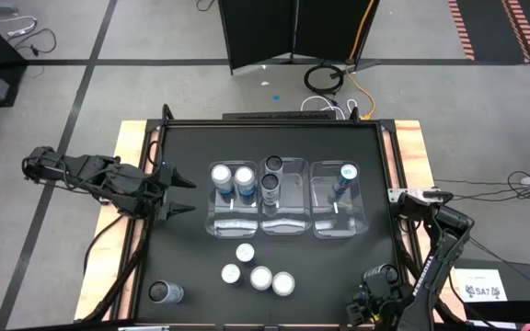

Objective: Sort soda cans
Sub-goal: Put the bottom right blue soda can into the right transparent bin

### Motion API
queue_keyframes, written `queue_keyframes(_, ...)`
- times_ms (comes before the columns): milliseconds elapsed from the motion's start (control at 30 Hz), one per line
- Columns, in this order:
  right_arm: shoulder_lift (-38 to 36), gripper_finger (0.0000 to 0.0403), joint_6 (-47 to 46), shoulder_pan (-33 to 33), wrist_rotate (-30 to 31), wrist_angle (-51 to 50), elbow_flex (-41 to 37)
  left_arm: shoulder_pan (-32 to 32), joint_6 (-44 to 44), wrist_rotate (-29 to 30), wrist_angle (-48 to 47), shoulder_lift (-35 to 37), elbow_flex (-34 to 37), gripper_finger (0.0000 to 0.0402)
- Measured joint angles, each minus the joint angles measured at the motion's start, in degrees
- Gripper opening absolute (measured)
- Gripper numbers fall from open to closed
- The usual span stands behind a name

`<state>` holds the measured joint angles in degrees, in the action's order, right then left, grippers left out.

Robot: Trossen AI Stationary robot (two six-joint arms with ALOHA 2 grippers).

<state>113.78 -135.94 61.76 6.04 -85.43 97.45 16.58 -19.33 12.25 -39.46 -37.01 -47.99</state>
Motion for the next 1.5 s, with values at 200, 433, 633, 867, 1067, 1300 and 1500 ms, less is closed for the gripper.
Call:
queue_keyframes(200,0.0,0.0301,0.1,0.0,-0.3,-0.4,0.0,0.0,0.0,0.1,0.0,0.0,0.0,0.0334)
queue_keyframes(433,-0.1,0.0232,0.7,0.0,-2.9,-0.1,0.1,0.0,0.1,0.3,0.0,0.0,0.0,0.0334)
queue_keyframes(633,-0.1,0.0224,0.8,0.0,-3.0,2.2,0.1,0.0,0.1,0.3,0.0,0.0,0.0,0.0334)
queue_keyframes(867,-0.1,0.0235,0.5,-0.3,1.7,6.3,2.0,0.0,0.1,0.3,0.0,0.0,0.0,0.0334)
queue_keyframes(1067,0.0,0.0227,1.0,-1.4,9.2,-1.1,7.6,0.0,0.1,0.3,0.0,0.0,0.0,0.0334)
queue_keyframes(1300,-1.7,0.0232,8.8,-5.0,15.6,-4.4,13.2,0.0,0.2,0.3,0.0,0.0,0.0,0.0334)
queue_keyframes(1500,-5.6,0.0232,19.0,-11.2,17.9,-4.5,13.4,0.0,0.2,0.3,0.0,0.0,0.0,0.0334)
